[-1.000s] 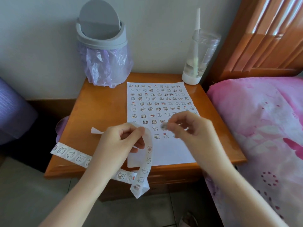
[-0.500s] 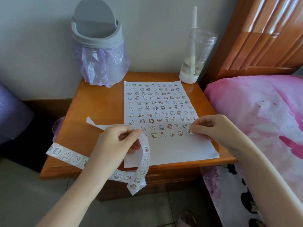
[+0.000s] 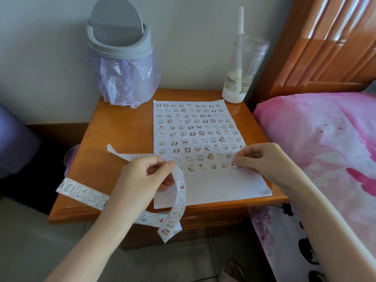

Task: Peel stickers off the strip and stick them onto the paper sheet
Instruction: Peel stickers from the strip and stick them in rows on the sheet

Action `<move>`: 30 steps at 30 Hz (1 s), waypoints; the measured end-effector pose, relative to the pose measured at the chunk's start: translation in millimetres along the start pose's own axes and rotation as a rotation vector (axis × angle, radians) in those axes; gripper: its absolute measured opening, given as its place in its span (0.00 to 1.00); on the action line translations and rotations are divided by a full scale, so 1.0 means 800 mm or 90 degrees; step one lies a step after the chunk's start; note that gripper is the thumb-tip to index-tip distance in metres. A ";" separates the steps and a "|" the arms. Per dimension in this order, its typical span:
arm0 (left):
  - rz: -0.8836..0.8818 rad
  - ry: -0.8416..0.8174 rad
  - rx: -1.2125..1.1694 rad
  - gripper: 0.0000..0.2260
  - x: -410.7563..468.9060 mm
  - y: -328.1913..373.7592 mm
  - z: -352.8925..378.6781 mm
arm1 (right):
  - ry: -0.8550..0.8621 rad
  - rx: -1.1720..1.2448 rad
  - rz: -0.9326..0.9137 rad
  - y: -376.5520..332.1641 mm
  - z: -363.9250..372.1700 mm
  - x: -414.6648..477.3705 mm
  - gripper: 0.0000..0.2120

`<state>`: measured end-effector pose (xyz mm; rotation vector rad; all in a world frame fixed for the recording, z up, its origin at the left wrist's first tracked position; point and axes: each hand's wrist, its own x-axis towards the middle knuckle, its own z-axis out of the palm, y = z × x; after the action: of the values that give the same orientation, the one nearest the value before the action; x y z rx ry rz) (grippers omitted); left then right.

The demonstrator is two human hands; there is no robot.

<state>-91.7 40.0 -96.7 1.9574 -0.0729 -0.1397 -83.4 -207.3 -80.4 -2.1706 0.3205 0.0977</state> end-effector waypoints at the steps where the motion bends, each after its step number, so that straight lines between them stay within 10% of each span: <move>1: 0.000 -0.001 0.000 0.08 0.000 0.000 0.000 | 0.003 0.002 -0.001 0.000 0.001 0.000 0.01; 30: 0.008 0.003 0.019 0.08 0.000 0.000 0.001 | 0.042 -0.062 -0.089 0.013 0.011 0.005 0.04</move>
<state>-92.1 39.7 -97.2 1.9871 -0.0837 -0.1264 -82.1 -206.6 -94.1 -2.2900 0.2038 -0.0374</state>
